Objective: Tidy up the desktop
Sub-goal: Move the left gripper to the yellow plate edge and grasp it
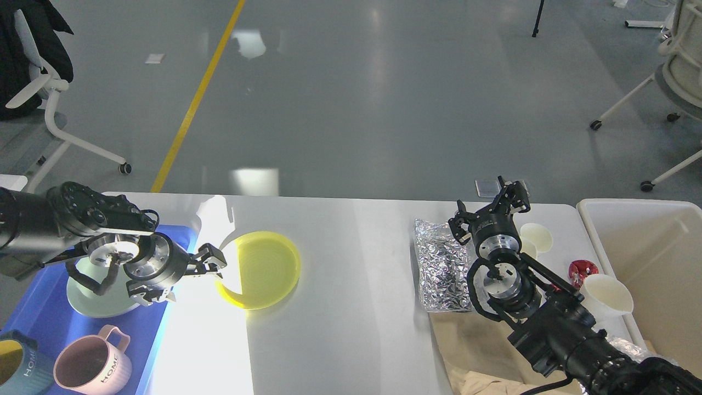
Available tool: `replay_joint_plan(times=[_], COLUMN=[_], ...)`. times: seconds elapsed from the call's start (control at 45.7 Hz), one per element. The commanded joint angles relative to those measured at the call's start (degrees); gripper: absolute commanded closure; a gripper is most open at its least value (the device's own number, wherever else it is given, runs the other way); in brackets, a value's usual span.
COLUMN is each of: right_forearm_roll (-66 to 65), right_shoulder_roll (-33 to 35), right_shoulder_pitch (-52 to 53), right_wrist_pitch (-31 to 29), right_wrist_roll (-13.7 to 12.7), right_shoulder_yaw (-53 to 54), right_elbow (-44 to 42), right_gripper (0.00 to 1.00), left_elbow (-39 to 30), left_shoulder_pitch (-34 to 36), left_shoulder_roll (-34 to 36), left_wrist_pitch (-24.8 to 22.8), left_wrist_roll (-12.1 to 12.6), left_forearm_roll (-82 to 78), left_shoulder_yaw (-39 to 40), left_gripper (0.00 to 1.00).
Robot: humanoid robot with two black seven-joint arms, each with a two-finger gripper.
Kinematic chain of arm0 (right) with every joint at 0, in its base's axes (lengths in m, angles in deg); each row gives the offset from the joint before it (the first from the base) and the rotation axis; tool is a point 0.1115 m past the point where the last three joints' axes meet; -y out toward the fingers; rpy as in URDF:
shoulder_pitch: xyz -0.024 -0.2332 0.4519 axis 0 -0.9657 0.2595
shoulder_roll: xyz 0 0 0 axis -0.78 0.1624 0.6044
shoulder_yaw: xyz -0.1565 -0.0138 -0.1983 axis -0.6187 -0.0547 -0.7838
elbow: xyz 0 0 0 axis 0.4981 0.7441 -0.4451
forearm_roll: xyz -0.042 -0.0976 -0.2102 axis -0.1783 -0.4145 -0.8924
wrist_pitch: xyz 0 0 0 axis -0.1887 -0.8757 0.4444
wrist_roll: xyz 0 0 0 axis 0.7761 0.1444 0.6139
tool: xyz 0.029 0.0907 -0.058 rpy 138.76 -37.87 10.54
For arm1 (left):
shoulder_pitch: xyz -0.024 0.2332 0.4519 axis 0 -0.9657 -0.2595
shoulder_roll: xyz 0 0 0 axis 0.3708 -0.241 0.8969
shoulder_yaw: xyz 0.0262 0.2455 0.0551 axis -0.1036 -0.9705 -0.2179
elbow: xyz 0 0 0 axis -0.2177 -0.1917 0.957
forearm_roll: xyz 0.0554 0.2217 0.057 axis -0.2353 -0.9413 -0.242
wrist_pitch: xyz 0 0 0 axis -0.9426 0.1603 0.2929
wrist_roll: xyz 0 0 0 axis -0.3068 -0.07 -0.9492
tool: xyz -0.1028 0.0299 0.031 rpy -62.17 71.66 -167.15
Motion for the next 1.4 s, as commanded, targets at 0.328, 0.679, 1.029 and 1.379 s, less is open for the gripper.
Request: replay_joint_plan(times=[0.328,0.679,1.029,1.379], right_forearm_roll=[-0.01,-0.01,-0.01,-0.01], right_shoulder_roll=[0.0,0.0,0.0,0.0], right_shoulder_pitch=[0.0,0.0,0.0,0.0], right_wrist_pitch=[0.0,0.0,0.0,0.0], right_wrist_roll=[0.02,0.02,0.02,0.02], right_shoulder_yaw=[0.0,0.0,0.0,0.0], right_elbow=[0.0,0.09,0.09,0.09], right_gripper=[0.0,0.0,0.0,0.0], left_elbow=[3.58,7.54,8.42,8.33], left_shoulder_pitch=[-11.46,-15.76,-16.56,-16.12], left_shoulder_roll=[-4.4,-6.25,-6.86,-6.69], left_wrist_pitch=[20.54,21.07,20.9,20.28], left_wrist_roll=[0.54,-0.07,0.1,0.54], left_forearm_roll=[0.24,0.24,0.24,0.24], left_shoulder_yaw=[8.05,10.43,12.45,12.54], left_gripper=[0.07,0.2,0.45,0.61])
